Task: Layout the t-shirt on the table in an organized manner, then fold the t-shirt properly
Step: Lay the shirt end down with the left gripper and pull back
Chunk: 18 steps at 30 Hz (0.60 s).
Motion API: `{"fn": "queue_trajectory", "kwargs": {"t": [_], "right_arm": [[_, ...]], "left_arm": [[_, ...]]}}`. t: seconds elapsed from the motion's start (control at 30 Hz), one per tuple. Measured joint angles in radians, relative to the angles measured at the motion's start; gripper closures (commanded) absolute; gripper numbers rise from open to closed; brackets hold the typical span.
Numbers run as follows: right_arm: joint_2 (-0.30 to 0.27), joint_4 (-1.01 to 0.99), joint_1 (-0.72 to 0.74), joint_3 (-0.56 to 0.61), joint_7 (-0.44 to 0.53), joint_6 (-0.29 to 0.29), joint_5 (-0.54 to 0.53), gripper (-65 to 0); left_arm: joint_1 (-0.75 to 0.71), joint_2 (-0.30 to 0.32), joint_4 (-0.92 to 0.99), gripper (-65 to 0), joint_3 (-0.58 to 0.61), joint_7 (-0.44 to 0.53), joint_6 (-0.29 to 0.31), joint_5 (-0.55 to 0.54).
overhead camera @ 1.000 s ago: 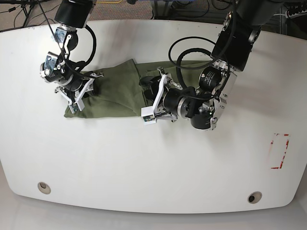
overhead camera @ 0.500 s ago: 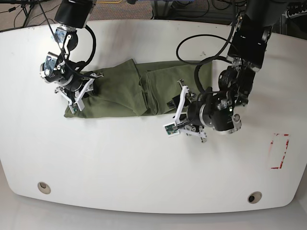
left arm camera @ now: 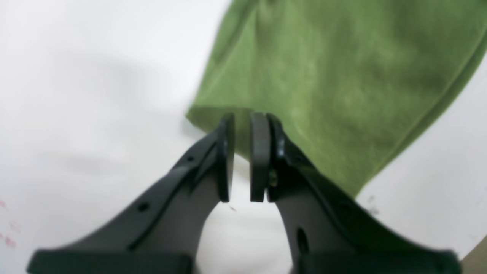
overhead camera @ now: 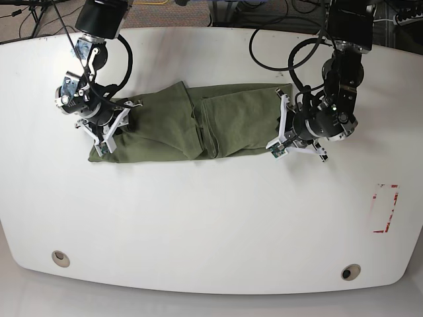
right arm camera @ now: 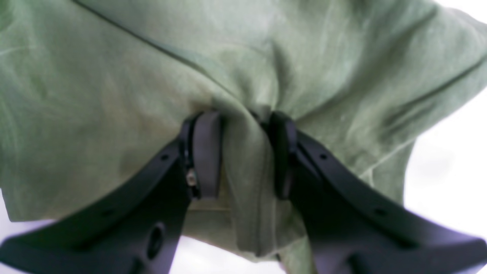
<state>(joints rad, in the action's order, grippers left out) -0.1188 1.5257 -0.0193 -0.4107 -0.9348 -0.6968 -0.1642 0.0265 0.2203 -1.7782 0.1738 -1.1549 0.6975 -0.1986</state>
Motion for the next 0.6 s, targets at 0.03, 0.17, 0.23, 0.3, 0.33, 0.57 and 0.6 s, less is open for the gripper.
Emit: {"fn": "queue_trajectory", "kwargs": {"t": [0.03,0.17,0.23,0.3,0.33,0.57,0.6], "right_arm": [[0.0,0.002,0.003,0.0,0.0,0.0,0.0,-19.5],[0.006,0.042,0.001,0.006,-0.037,0.0,0.011,-20.0],[0.011,0.069,-0.005,0.006,-0.067,0.0,0.015,-20.0],[0.011,0.096,-0.006,0.006,-0.101,-0.003,0.026,-20.1],[0.011,0.115,-0.006,0.006,-0.13,-0.003,0.028,-20.1],[0.042,0.284,0.048,-0.004,-0.232,0.0,0.027,-38.5],[0.046,0.315,0.059,-0.002,-0.248,0.0,0.025,-42.3]], "left_arm": [[-0.011,0.0,0.0,-4.9,-0.005,0.01,0.0,0.0],[-0.026,-0.003,0.025,-4.7,-0.003,0.048,0.0,-0.005],[-0.026,-0.006,0.051,-4.7,-0.003,0.053,0.001,-0.006],[-0.024,-0.005,0.095,-4.7,-0.003,0.053,0.0,-0.008],[-0.024,-0.005,0.115,-4.7,-0.003,0.053,0.0,-0.007],[-0.013,0.006,0.169,-4.7,-0.006,0.115,0.0,-0.018],[-0.013,0.011,0.172,-4.7,-0.006,0.121,0.0,-0.024]]}}
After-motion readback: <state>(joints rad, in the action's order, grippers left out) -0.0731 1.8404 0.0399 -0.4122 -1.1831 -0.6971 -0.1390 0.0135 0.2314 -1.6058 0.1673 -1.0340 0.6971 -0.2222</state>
